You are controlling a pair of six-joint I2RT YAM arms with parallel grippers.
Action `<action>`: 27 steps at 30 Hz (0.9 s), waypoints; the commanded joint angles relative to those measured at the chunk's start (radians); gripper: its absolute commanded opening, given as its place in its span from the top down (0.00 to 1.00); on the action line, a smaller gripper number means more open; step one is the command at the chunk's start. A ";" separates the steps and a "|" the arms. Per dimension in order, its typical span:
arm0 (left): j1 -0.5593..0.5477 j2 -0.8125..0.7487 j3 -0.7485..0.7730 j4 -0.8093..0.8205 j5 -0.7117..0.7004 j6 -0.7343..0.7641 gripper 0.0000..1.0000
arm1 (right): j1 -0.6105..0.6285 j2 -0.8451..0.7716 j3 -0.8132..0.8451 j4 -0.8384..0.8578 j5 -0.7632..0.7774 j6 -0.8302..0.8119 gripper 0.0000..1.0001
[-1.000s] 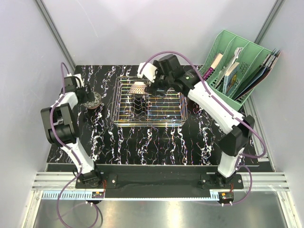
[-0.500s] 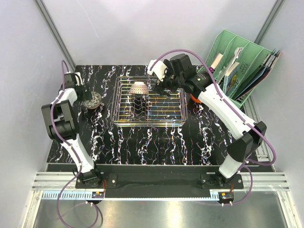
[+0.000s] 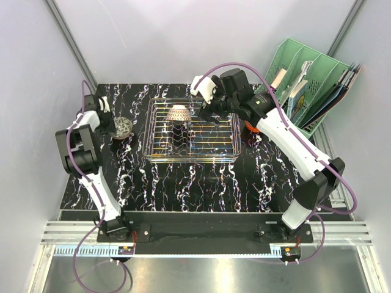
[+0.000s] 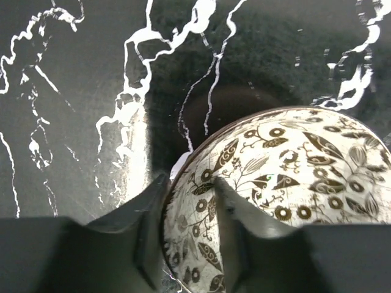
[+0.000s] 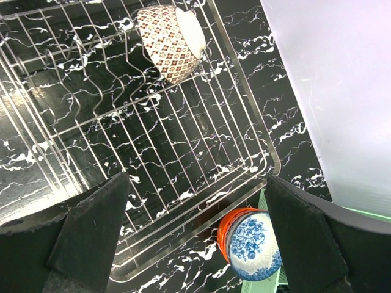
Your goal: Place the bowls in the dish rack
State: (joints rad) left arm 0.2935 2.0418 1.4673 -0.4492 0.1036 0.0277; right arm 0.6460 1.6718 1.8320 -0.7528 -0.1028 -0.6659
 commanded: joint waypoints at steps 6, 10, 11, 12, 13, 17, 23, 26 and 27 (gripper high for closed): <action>-0.002 -0.018 0.018 -0.014 0.048 0.008 1.00 | 0.000 -0.056 0.003 0.003 -0.038 0.041 0.00; -0.002 -0.046 -0.001 -0.014 0.067 0.018 1.00 | -0.015 -0.058 -0.037 0.029 -0.108 0.118 0.00; -0.002 -0.067 -0.005 -0.014 0.079 0.018 1.00 | -0.023 -0.058 -0.048 0.033 -0.133 0.171 0.01; -0.002 -0.083 -0.008 -0.016 0.090 0.020 1.00 | -0.029 -0.049 -0.050 0.038 -0.159 0.202 0.00; -0.002 -0.116 -0.018 -0.017 0.103 0.020 1.00 | -0.051 -0.046 -0.053 0.041 -0.219 0.236 0.00; -0.002 -0.227 -0.035 -0.028 0.276 0.018 1.00 | -0.107 -0.032 -0.088 0.116 -0.374 0.446 0.00; -0.050 -0.367 -0.009 -0.101 0.464 0.049 1.00 | -0.170 0.009 -0.132 0.288 -0.641 0.742 0.00; -0.089 -0.417 0.001 -0.129 0.542 0.066 1.00 | -0.175 0.045 -0.139 0.368 -0.759 0.870 0.00; -0.102 -0.428 0.007 -0.141 0.556 0.072 1.00 | -0.175 0.057 -0.137 0.386 -0.823 0.899 0.00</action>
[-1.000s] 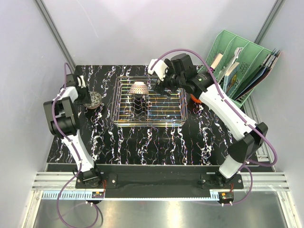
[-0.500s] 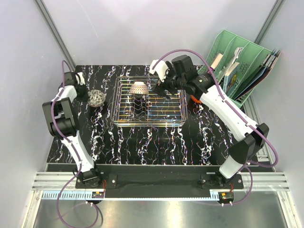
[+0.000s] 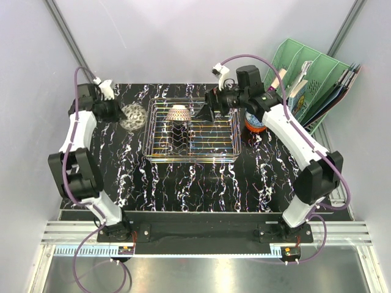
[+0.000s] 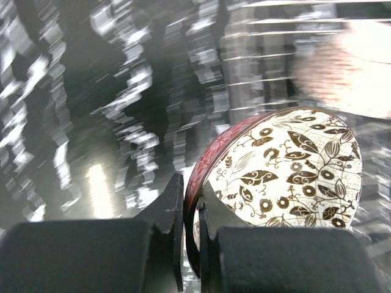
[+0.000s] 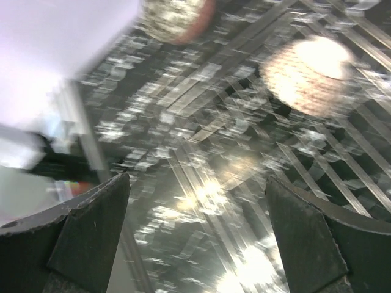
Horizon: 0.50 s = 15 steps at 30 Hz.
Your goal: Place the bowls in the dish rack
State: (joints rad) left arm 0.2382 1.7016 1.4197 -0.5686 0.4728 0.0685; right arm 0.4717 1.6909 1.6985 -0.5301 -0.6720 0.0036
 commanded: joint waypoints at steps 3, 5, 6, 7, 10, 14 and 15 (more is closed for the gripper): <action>-0.114 -0.123 0.068 -0.033 0.230 0.031 1.00 | 0.001 0.073 -0.002 0.249 -0.340 0.343 0.00; -0.143 -0.123 0.085 -0.033 0.274 0.021 1.00 | -0.001 0.101 0.003 0.318 -0.365 0.420 0.00; -0.170 -0.119 0.093 -0.034 0.294 0.017 1.00 | -0.001 0.110 0.006 0.332 -0.377 0.439 0.00; -0.184 -0.114 0.100 -0.033 0.335 0.013 1.00 | -0.001 0.119 0.010 0.361 -0.380 0.467 0.00; -0.234 -0.097 0.140 -0.031 0.371 0.014 1.00 | -0.002 0.148 -0.008 0.453 -0.393 0.548 0.00; -0.315 -0.086 0.191 -0.010 0.382 0.011 1.00 | -0.004 0.194 -0.029 0.577 -0.420 0.647 0.00; -0.339 -0.082 0.197 -0.004 0.385 0.010 1.00 | -0.004 0.197 -0.039 0.597 -0.420 0.662 0.00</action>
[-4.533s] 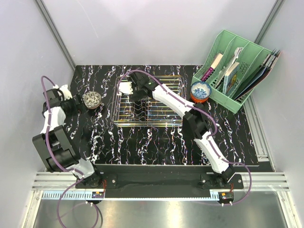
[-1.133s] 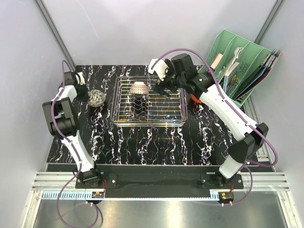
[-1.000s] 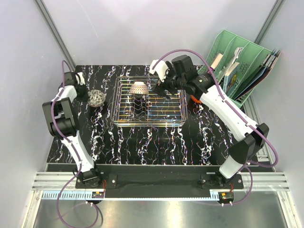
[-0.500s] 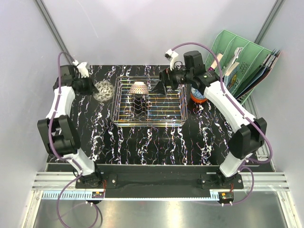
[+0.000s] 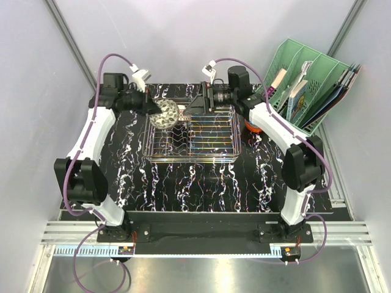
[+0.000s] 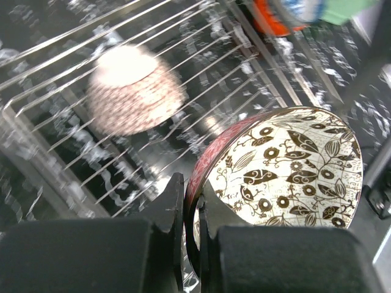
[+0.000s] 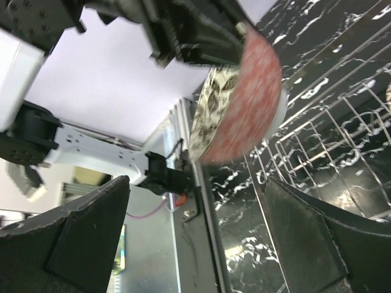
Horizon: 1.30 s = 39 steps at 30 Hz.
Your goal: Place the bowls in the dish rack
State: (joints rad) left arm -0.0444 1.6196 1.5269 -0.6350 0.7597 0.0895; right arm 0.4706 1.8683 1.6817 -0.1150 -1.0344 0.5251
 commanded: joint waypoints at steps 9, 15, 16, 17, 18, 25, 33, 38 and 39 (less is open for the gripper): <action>-0.135 0.008 0.098 0.133 0.127 -0.057 1.00 | -0.009 0.055 -0.083 0.369 -0.088 0.280 0.00; -0.147 -0.012 0.078 0.162 0.125 -0.060 1.00 | -0.029 0.063 -0.115 0.515 -0.118 0.409 0.00; -0.149 -0.016 0.073 0.164 0.124 -0.057 1.00 | -0.032 0.061 -0.122 0.541 -0.119 0.430 0.00; -0.150 -0.021 0.069 0.170 0.119 -0.057 1.00 | -0.035 0.063 -0.129 0.567 -0.125 0.452 0.00; -0.150 -0.023 0.065 0.176 0.118 -0.056 1.00 | -0.039 0.061 -0.143 0.616 -0.128 0.490 0.00; -0.158 -0.040 0.044 0.213 0.098 -0.057 1.00 | -0.055 0.061 -0.178 0.727 -0.135 0.575 0.04; -0.161 -0.040 0.038 0.253 0.102 -0.082 1.00 | -0.053 0.088 -0.189 0.865 -0.147 0.687 0.11; -0.169 -0.038 0.039 0.265 0.095 -0.086 1.00 | -0.053 0.094 -0.194 0.876 -0.139 0.694 0.12; -0.169 -0.038 0.039 0.267 0.095 -0.086 1.00 | -0.053 0.097 -0.197 0.880 -0.138 0.696 0.12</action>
State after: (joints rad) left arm -0.2043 1.6260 1.5604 -0.4583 0.8268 0.0246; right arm 0.4164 1.9652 1.4860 0.6727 -1.1492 1.1900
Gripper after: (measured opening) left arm 0.069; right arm 0.887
